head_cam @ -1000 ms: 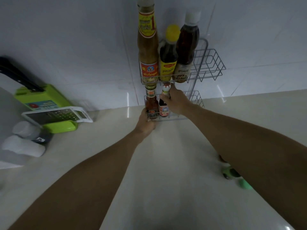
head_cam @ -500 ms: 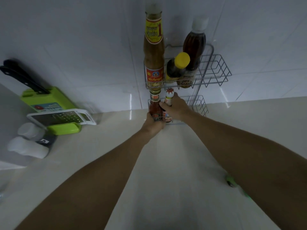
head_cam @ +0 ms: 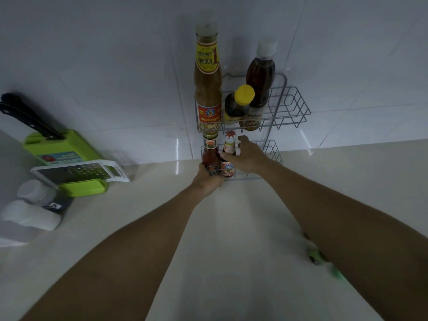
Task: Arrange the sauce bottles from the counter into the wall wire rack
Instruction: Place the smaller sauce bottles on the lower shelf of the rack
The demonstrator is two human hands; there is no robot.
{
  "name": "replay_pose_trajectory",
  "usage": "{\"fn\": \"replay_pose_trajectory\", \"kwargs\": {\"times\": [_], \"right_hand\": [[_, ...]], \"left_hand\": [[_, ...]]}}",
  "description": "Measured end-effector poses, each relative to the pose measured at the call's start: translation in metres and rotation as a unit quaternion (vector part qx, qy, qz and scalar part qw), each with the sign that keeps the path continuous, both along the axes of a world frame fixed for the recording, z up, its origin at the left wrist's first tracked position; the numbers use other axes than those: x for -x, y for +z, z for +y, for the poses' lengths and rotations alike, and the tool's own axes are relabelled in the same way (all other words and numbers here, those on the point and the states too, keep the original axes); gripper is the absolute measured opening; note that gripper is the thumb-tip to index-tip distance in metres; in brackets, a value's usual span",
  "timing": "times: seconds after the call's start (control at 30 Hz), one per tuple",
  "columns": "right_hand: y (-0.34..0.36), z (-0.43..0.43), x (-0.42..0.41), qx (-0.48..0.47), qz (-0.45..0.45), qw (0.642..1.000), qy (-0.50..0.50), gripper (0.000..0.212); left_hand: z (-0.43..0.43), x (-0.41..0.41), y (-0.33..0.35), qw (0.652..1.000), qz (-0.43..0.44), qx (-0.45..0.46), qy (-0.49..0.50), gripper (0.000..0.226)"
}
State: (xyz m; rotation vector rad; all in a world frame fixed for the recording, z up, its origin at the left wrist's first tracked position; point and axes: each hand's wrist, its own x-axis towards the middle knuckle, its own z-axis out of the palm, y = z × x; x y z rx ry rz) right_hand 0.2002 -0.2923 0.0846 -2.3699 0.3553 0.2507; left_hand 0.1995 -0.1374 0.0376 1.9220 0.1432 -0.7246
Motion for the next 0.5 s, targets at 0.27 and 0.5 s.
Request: {"fn": "replay_pose_trajectory", "kwargs": {"times": [0.27,0.5], "right_hand": [[0.032,0.002,0.046,0.093,-0.342,0.929,-0.108,0.052],[0.070,0.006,0.036,0.009,-0.430,0.897,-0.098,0.039]], "left_hand": [[0.001,-0.032,-0.069,1.000,-0.004,-0.020,-0.023,0.092],[-0.004,-0.004,-0.017,1.000,-0.007,0.010,-0.011,0.099]]}}
